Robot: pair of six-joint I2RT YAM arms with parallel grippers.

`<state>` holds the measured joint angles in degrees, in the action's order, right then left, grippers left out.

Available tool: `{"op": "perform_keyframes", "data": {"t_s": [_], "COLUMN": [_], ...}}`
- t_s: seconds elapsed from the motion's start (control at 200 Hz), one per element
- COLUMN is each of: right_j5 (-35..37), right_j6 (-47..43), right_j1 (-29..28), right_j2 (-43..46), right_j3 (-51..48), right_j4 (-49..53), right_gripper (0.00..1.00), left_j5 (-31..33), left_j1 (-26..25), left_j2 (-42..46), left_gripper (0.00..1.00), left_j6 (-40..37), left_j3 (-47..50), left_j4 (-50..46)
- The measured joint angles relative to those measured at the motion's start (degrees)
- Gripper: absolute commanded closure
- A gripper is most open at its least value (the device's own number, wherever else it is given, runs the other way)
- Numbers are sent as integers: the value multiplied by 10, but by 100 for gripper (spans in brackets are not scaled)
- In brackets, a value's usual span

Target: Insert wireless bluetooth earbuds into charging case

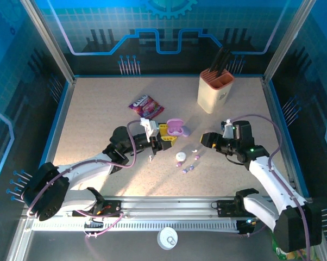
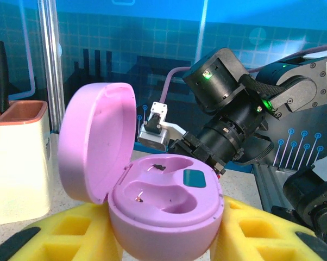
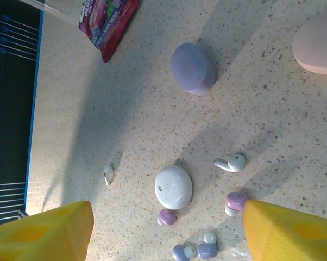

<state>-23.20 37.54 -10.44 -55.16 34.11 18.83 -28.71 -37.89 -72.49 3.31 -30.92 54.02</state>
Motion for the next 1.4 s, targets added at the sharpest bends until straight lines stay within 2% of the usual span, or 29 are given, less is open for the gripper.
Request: {"op": "perform_keyframes", "data": {"t_s": [0.335, 0.58, 0.75, 0.975, 1.401], "right_j5": [18, 33, 33, 32, 30], "right_j6": [22, 51, 66, 66, 64], "right_j1": [-39, -75, -77, -77, -77], "right_j2": [-62, -143, -183, -221, -256], "right_j3": [-12, -40, -47, -47, -21], "right_j4": [-5, -32, -69, -99, -84], "right_gripper": [30, 34, 40, 41, 50], "left_j5": [0, 0, -2, -3, -7], "left_j1": [0, 0, 0, 0, 0], "left_j2": [-9, -20, -20, -18, -10], "left_gripper": [60, 61, 61, 61, 61], "left_j6": [10, 11, 9, 4, -9], "left_j3": [0, 0, 3, 8, 28], "left_j4": [19, 18, 19, 13, 3]}}
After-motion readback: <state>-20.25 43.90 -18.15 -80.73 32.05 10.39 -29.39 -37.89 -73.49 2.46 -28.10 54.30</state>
